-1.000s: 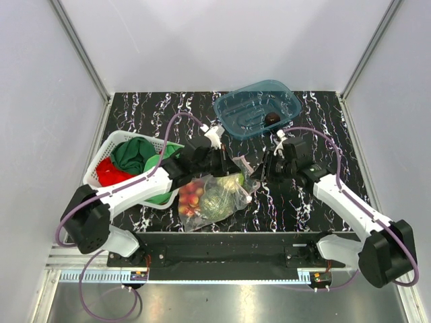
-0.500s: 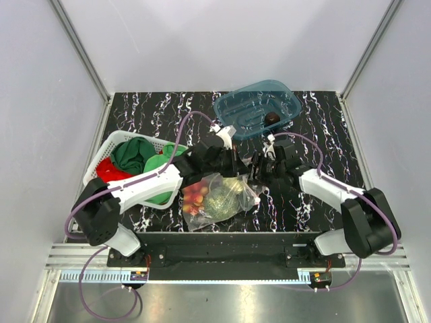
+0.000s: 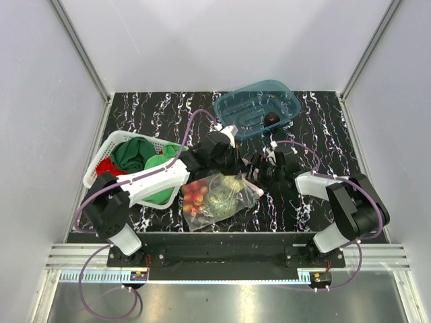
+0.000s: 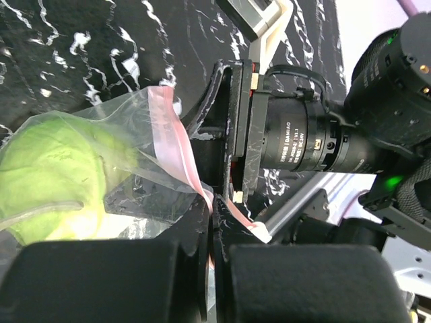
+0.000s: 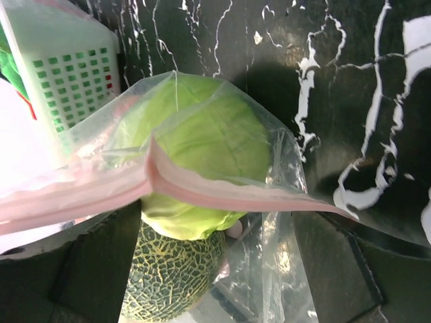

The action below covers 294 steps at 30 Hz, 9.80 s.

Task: Open the zip-top bag and remove the fake food

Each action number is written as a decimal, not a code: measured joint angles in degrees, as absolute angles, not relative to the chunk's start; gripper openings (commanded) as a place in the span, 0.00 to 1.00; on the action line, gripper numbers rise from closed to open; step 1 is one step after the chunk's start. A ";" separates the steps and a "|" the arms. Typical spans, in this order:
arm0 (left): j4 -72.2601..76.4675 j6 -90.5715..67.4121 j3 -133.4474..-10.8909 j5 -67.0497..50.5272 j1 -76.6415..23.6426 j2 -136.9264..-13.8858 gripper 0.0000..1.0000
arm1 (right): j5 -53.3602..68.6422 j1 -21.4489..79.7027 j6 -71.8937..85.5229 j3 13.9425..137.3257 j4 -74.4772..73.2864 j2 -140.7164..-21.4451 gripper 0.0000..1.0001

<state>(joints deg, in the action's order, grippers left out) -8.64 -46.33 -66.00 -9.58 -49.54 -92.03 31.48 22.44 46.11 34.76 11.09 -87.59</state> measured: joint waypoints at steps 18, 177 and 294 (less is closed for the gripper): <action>-8.01 -46.41 -66.43 -9.93 -50.50 -92.62 0.00 | 25.67 22.22 41.28 34.79 4.23 -80.66 0.84; -9.52 -39.22 -59.48 -15.22 -45.95 -71.57 0.00 | 18.92 6.02 23.77 123.76 -33.89 -132.84 1.00; -21.15 -35.68 -60.99 3.49 -37.28 -89.58 0.07 | 41.76 26.61 39.48 45.43 37.67 -101.14 0.54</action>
<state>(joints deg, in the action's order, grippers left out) -21.15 -35.68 -60.99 3.49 -37.28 -89.58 41.76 26.61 39.48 45.43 37.67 -101.14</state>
